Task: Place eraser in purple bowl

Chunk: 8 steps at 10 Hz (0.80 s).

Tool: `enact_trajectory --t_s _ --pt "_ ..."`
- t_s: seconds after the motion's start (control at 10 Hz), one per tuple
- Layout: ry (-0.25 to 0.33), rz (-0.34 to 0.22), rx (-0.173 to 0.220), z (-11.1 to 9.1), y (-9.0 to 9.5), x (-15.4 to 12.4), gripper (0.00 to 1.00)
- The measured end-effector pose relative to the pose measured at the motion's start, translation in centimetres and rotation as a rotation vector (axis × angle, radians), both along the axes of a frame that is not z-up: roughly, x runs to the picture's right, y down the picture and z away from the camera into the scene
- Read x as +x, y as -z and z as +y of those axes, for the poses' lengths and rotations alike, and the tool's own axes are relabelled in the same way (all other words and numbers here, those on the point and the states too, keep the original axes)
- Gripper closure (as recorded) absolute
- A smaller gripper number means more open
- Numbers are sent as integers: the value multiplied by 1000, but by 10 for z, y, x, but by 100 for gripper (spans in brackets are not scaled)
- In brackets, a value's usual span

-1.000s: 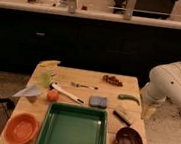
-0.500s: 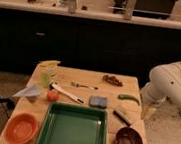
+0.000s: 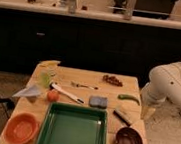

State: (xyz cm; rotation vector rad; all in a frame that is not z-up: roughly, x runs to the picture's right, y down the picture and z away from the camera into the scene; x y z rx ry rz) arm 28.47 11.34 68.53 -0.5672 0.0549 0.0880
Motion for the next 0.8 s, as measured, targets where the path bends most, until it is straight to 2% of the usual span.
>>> enact_trajectory --t_s 0.2,0.6,0.8 --pt "-122 73 16 8 -5 -3 20" --pt "-239 116 51 17 -13 -9 20" --pt "-268 115 59 19 -21 -10 20"
